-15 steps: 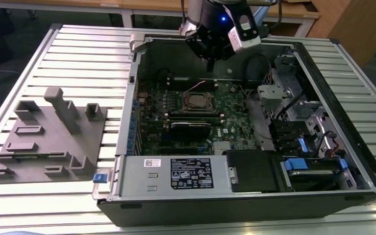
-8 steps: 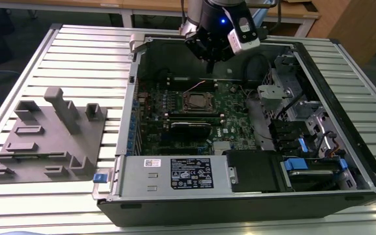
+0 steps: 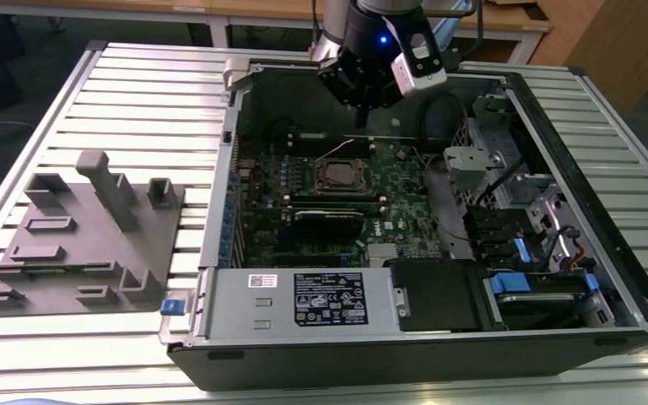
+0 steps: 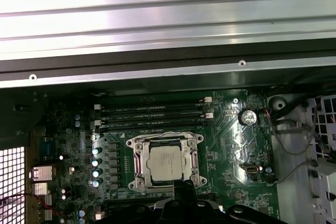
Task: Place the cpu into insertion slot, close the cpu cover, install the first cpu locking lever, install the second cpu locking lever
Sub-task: 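Install the first cpu locking lever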
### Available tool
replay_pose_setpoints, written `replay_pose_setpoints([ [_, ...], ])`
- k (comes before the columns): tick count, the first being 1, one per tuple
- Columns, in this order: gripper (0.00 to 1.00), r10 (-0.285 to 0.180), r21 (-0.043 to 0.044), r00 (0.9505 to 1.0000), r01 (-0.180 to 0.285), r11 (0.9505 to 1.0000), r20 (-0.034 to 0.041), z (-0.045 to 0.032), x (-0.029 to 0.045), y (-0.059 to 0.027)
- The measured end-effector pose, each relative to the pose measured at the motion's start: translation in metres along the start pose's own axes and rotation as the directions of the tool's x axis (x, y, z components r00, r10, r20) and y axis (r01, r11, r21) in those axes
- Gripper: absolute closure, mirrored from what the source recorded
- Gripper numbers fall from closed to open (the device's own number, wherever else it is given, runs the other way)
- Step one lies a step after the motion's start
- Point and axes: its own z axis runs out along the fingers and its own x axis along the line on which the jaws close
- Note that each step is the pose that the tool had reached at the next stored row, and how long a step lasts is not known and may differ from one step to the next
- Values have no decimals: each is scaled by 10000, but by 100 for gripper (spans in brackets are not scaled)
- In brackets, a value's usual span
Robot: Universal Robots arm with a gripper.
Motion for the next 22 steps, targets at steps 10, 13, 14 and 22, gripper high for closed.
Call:
replay_pose_setpoints([
  [10,89,-1,21,10000,1,10000,29,37,45,-7],
  [13,89,-4,37,10000,4,10000,32,90,49,-13],
  [14,89,-4,38,10000,3,10000,33,108,50,-14],
  [22,89,-4,92,10000,4,10000,37,128,50,-17],
])
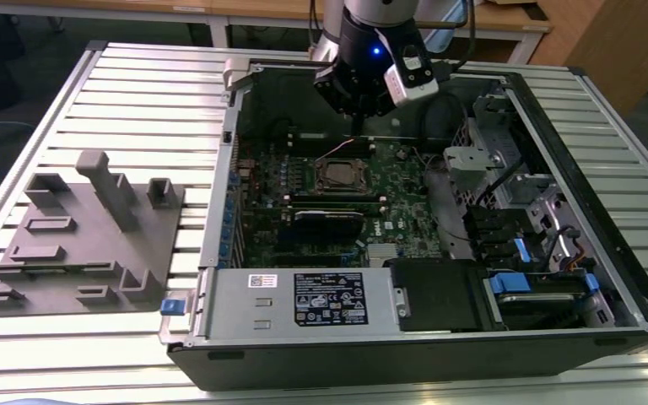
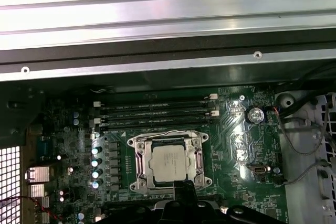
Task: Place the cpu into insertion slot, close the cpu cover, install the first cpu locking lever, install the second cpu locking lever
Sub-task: 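Install the first cpu locking lever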
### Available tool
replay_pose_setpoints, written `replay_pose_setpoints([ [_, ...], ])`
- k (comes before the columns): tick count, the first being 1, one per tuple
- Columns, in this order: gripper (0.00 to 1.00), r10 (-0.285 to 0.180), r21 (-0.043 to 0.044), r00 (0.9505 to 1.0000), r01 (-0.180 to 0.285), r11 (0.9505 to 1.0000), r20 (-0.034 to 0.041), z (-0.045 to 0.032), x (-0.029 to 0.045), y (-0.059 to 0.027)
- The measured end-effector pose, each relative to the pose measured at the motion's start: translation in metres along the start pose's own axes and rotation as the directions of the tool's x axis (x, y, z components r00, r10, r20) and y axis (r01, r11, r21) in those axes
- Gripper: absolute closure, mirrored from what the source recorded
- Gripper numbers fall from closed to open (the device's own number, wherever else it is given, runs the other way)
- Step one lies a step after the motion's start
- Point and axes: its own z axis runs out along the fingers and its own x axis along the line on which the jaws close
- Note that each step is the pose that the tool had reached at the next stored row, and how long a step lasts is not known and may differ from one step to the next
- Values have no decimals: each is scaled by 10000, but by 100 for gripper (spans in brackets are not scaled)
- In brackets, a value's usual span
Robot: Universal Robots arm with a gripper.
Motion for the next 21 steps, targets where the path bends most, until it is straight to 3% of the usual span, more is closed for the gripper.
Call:
replay_pose_setpoints([
  [5,89,0,0,10000,0,10000,7,5,23,-2],
  [11,89,-6,-7,10000,6,10000,75,44,230,-23],
  [21,89,9,-35,10000,-8,10000,75,141,256,90],
])
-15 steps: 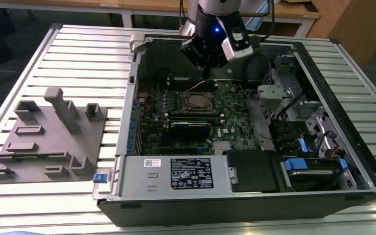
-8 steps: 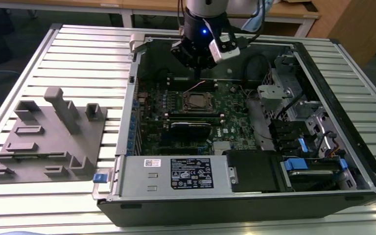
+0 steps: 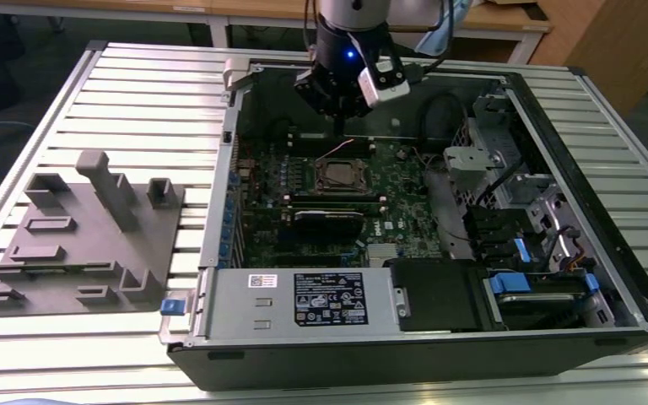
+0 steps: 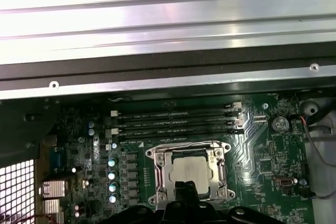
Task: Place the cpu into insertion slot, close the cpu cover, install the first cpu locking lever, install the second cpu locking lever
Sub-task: 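Install the first cpu locking lever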
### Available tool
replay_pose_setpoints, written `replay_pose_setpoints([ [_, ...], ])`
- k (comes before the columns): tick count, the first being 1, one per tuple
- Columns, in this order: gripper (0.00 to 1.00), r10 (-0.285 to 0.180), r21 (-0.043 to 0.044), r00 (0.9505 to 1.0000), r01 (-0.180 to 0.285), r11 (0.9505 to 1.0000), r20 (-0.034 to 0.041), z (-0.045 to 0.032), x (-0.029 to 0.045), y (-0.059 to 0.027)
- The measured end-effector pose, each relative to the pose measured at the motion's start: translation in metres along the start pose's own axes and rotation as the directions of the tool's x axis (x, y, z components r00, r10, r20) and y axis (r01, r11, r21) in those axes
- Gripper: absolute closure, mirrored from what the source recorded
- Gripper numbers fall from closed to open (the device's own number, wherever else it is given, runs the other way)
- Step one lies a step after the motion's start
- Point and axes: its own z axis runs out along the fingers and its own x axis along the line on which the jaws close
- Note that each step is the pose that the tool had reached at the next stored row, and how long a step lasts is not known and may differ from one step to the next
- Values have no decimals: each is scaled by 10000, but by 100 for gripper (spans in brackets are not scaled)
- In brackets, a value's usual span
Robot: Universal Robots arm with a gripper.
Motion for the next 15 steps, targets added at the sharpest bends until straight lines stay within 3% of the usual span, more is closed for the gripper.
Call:
replay_pose_setpoints([
  [4,89,2,-80,10000,-2,10000,18,43,7,-4],
  [8,89,8,-337,10000,-7,9994,35,66,21,-7],
  [12,89,5,-415,10000,-2,9991,85,106,38,-13],
  [15,89,9,-573,10000,-3,9984,97,129,49,-17],
])
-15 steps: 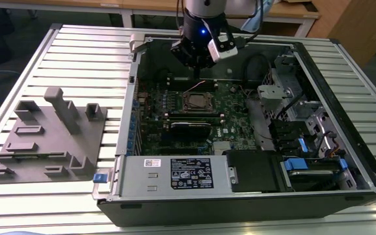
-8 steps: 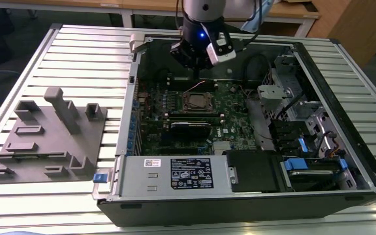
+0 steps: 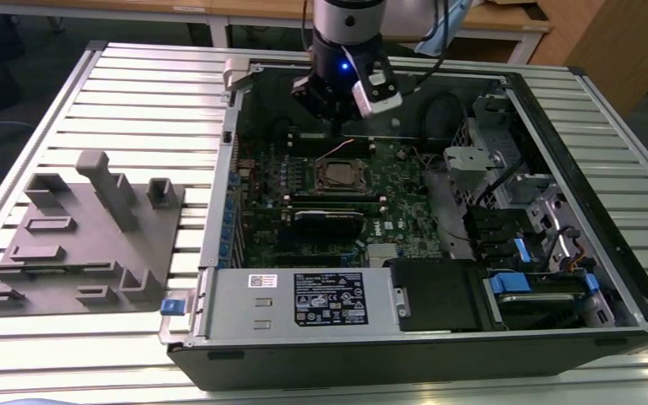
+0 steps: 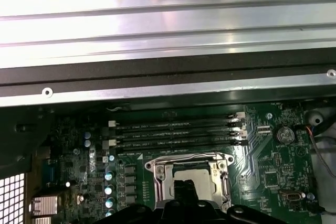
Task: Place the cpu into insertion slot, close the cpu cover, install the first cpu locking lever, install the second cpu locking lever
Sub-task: 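Install the first cpu locking lever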
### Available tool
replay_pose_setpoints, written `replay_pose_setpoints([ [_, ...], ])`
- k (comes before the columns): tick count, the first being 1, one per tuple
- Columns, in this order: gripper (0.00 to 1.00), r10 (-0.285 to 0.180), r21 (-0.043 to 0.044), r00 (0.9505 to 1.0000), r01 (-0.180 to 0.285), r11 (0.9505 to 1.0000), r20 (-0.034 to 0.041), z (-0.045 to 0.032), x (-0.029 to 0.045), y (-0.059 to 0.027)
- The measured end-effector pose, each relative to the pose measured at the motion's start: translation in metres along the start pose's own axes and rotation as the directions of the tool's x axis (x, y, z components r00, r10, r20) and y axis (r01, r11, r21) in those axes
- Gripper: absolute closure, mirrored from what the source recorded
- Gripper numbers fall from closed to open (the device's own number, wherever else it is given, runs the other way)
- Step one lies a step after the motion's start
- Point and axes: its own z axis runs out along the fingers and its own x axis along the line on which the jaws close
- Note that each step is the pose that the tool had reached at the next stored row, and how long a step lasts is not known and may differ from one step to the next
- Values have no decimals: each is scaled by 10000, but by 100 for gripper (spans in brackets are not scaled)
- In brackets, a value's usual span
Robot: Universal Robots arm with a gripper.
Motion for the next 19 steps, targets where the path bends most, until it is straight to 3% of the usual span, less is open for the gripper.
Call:
replay_pose_setpoints([
  [2,89,4,-107,10000,-3,9999,9,13,3,-2],
  [3,89,4,-119,10000,-4,9999,10,15,3,-2],
  [8,89,4,-120,10000,-4,9999,9,18,3,-3],
  [16,89,3,-121,10000,-3,9999,12,152,8,-23],
  [19,89,4,-137,10000,-3,9999,10,167,9,-25],
])
